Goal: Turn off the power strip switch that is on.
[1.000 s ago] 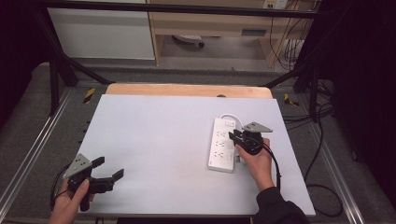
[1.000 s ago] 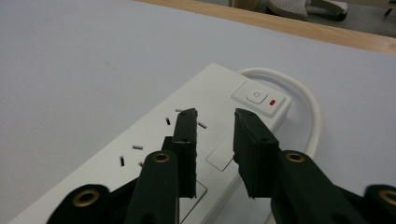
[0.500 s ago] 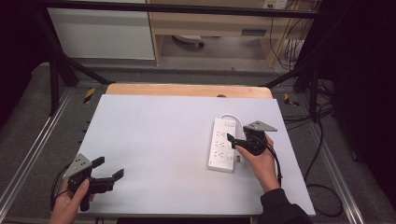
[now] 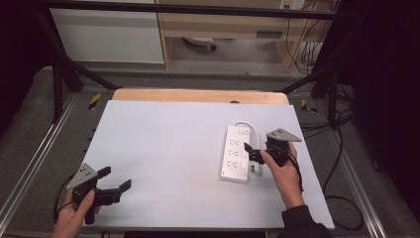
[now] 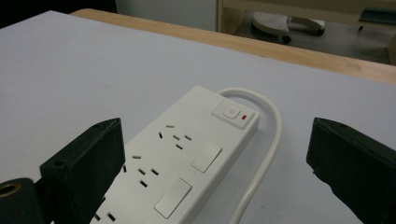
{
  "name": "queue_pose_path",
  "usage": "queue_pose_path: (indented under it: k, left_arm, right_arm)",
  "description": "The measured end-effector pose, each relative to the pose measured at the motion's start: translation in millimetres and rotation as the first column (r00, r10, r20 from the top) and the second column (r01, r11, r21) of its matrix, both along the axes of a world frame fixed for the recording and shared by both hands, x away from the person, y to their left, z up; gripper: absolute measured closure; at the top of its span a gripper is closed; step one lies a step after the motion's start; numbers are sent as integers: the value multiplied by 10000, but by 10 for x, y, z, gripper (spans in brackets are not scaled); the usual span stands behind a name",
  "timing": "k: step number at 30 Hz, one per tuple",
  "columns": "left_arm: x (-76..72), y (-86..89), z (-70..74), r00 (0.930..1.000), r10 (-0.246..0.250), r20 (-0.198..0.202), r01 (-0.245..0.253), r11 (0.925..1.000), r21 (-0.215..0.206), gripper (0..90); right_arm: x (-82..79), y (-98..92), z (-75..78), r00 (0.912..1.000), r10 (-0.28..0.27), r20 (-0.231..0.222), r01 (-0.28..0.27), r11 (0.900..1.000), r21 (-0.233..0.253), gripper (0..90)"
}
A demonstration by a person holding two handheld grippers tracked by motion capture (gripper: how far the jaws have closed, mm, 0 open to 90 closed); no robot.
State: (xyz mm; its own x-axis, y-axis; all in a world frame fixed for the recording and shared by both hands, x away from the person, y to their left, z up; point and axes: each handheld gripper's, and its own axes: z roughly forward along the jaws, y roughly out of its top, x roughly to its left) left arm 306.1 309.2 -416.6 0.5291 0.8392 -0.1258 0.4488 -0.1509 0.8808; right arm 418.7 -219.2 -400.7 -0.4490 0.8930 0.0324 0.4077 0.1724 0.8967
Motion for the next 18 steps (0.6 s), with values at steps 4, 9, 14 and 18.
queue_pose_path:
  k: [4,9,14,18]
  left_arm:
    - [0,-1,0,10000,4,7,-4,10000,-5,64]
    - [0,1,1,10000,-1,27,1,10000,-14,64]
    - [-3,-3,5,10000,-5,59,6,10000,-28,64]
    - [-3,0,9,10000,-24,68,24,10000,-50,64]
  right_arm:
    - [-70,-46,56,9997,98,225,-99,10000,12,51]
    - [-170,-147,136,9986,-63,533,55,9999,154,59]
    - [-247,-246,178,9968,-171,783,157,9997,189,67]
    - [-320,-326,199,9957,-301,874,272,9990,347,70]
